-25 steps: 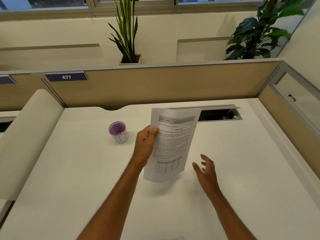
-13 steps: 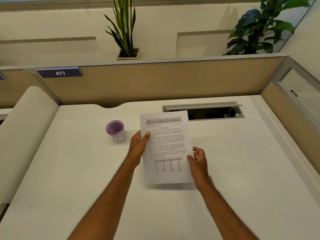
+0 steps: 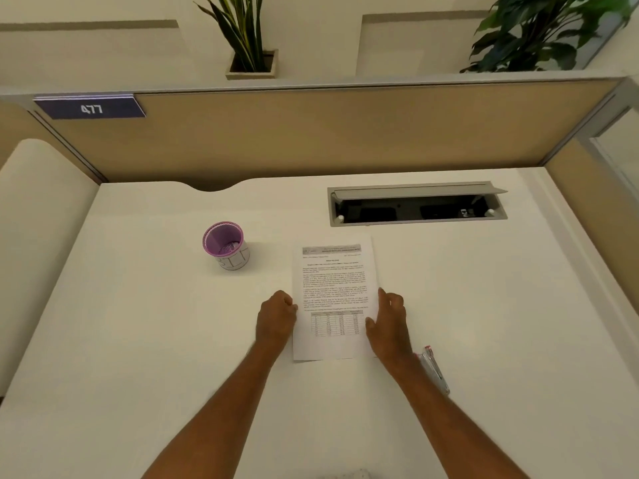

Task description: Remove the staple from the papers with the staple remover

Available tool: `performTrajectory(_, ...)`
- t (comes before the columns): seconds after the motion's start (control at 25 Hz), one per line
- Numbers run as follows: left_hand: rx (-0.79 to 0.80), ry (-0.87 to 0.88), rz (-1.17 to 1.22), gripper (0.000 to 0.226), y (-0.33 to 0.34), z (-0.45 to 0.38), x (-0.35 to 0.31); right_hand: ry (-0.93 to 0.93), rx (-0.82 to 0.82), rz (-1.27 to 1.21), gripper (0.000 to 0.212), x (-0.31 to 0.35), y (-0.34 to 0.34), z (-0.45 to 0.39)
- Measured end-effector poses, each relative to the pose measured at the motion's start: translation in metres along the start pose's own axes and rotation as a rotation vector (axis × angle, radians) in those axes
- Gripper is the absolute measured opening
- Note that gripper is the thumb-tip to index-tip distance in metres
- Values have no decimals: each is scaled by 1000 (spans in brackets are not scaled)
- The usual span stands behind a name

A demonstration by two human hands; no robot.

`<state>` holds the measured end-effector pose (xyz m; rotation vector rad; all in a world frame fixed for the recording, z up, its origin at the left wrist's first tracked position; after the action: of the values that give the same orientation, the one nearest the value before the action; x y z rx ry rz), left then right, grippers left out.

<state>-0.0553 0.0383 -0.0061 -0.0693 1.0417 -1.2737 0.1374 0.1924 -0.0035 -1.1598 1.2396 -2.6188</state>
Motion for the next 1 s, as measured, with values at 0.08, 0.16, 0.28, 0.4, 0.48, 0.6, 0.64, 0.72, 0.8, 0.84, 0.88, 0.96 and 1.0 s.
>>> performTrajectory(0.08, -33, 24, -45, 6, 3, 1, 1, -6, 4, 74, 68, -4, 2, 0)
performTrajectory(0.16, -66, 55, -85, 8, 6, 2, 4, 3, 4, 113, 68, -7, 3, -2)
performTrajectory(0.28, -93, 73, -118, 18, 9, 3, 7, 2, 22, 149, 67, -13, 2, -4)
performTrajectory(0.4, -101, 80, -131, 20, 12, 3, 7, 1, 42, 167, 66, -18, 1, -6)
performTrajectory(0.48, -104, 94, -145, 20, 13, 5, 8, 6, 53, 181, 67, -19, 1, -7)
performTrajectory(0.6, -105, 142, -184, 20, 15, 10, 5, -3, 55, 171, 66, -20, 0, -5)
performTrajectory(0.64, -112, 168, -216, 22, 15, 13, 2, -12, 31, 175, 63, -20, -2, -4)
performTrajectory(0.72, -149, 245, -355, 30, 15, 17, -6, -42, -85, 271, 57, -19, -8, -1)
performTrajectory(0.8, -196, 324, -542, 40, 15, 22, -10, -55, -171, 403, 56, -19, -14, 3)
performTrajectory(0.84, -193, 354, -602, 45, 16, 21, -9, -59, -167, 444, 59, -20, -17, 4)
performTrajectory(0.88, -156, 383, -635, 52, 15, 24, -10, -88, -146, 482, 62, -20, -19, 6)
performTrajectory(0.96, -125, 456, -698, 66, 14, 31, -6, -148, -90, 545, 68, -25, -22, 12)
performTrajectory(1.0, -138, 504, -707, 70, 15, 32, -2, -172, -47, 554, 71, -28, -21, 14)
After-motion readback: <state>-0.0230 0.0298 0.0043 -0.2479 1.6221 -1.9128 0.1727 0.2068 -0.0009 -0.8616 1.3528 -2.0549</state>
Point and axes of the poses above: each hand's wrist, its own z-axis away from the middle knuckle, its own y-axis out of the palm, x = y × z, the point moved 3 cm from there along -z, towards the middle knuckle, and after that the axes turned 12 degrees about x, right-handed, at the moved point
